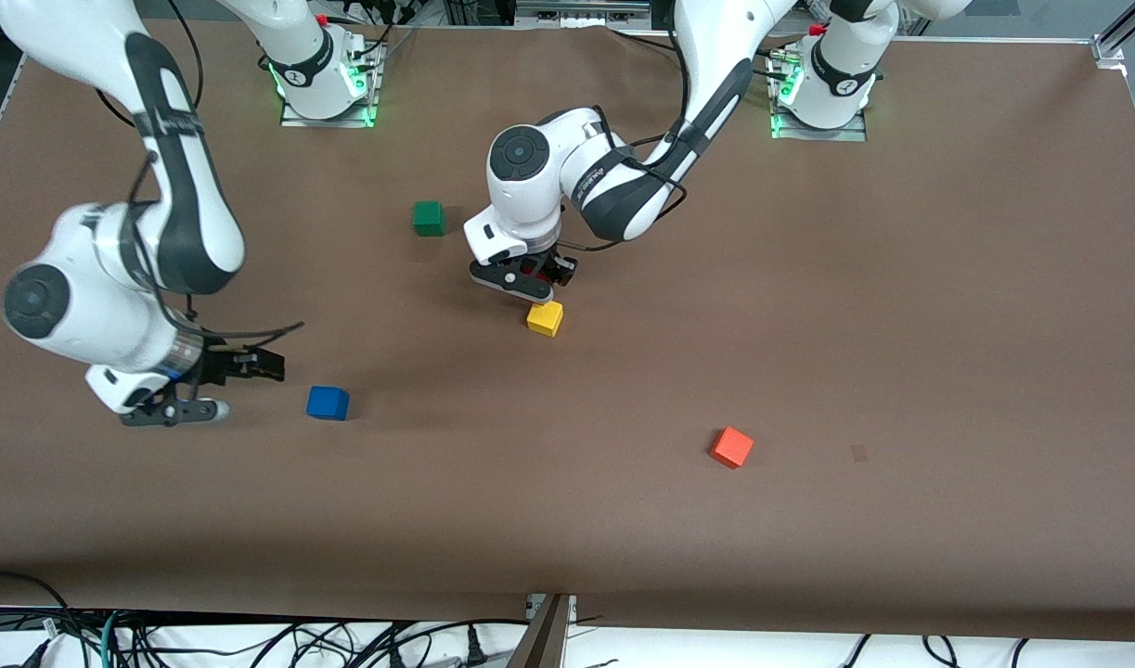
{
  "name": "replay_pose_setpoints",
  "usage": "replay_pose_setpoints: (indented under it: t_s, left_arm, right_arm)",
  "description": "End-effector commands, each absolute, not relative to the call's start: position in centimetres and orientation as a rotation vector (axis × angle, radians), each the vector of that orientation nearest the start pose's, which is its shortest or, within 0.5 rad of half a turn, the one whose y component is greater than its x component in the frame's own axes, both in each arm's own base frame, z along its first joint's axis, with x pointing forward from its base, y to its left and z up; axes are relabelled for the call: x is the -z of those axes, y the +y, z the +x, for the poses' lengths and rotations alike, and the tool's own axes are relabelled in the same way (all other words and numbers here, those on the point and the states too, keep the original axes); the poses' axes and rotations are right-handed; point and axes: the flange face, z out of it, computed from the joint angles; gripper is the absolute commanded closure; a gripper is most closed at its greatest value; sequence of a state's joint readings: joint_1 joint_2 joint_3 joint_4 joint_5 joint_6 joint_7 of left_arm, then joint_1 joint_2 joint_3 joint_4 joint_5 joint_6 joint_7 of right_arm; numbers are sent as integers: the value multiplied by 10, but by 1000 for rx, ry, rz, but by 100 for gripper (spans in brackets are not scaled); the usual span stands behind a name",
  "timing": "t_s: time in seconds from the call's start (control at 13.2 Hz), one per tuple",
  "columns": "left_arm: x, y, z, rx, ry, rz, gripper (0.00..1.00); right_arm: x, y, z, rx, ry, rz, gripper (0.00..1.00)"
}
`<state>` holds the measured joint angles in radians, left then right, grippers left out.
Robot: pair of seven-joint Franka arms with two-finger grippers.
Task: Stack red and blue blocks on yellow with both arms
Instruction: 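Lower the red cube onto yellow while the right gripper grasps blue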
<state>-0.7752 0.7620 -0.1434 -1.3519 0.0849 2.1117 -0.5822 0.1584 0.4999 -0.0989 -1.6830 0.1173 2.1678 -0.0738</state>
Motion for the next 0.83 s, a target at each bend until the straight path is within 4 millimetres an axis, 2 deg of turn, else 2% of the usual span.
replay_pose_setpoints:
  t_s: [0.0,0.23,0.38,0.61,0.76]
  left_arm:
    - [-262,-575,480,0,594,-3093,60]
    - [-252,-578,485,-2,588,-3096,60]
    - [-260,-577,493,20,576,-3110,60]
    - [-261,-572,498,20,564,-3110,59]
    - [-259,-566,504,18,558,-3108,59]
  right_arm:
    - [-281,69,680,29,-147,-3086,0]
    - [-243,93,683,74,-141,-3107,0]
    - [-237,94,683,76,-121,-3109,0]
    - [-210,94,682,77,-106,-3116,0]
    - [-202,101,682,91,-58,-3119,2]
